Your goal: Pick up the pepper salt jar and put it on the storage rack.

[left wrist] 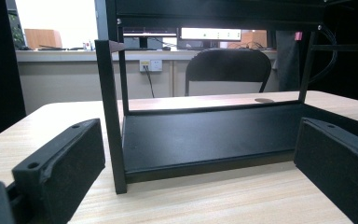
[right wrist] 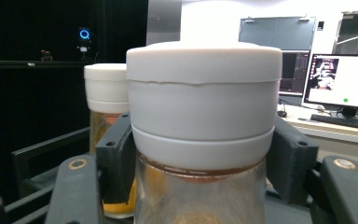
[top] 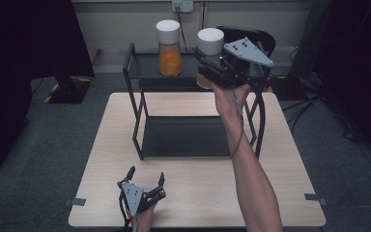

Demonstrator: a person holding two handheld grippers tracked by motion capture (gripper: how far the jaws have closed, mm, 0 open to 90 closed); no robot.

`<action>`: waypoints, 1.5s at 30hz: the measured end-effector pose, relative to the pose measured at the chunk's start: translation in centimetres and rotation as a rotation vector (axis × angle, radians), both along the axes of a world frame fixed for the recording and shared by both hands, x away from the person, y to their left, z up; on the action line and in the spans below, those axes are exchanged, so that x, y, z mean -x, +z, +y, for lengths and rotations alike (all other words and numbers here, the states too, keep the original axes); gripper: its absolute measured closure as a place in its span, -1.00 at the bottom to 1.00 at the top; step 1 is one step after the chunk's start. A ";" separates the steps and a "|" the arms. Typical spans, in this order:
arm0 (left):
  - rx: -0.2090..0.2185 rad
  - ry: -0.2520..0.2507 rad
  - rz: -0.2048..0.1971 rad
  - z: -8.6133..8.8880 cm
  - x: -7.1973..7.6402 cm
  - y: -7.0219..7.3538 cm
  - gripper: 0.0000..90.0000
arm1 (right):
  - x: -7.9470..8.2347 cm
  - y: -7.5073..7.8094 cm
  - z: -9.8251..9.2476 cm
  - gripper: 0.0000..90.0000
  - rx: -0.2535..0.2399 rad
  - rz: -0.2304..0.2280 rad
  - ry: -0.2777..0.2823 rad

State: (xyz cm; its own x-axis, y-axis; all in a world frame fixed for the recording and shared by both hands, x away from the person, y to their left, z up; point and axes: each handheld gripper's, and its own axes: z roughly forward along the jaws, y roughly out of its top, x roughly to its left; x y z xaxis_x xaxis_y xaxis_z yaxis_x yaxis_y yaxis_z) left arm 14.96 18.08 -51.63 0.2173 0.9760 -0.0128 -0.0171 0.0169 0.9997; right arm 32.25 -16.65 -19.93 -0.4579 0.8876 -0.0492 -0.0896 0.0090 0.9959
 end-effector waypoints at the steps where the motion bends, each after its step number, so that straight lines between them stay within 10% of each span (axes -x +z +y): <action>1: 0.000 0.000 0.000 0.0 0.0 0.0 -0.98 | -0.3 0.2 0.0 -0.23 0.004 0.004 0.002; 24: -0.002 0.000 0.000 0.0 0.0 0.0 -0.98 | -5.0 0.0 1.6 -0.23 -0.034 0.046 -0.058; 45: -0.002 0.004 0.000 -0.1 0.0 0.0 -0.98 | -5.5 -0.5 1.5 -0.23 -0.035 0.049 -0.062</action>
State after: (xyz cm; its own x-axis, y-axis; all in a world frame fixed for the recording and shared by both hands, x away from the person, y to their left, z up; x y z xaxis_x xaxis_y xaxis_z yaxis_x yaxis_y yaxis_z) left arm 14.93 18.03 -51.61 0.2134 0.9769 -0.0106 -0.0172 0.0146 0.9997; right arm 37.75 -15.14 -20.45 -0.4032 0.9151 0.0030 -0.0413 -0.0214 0.9989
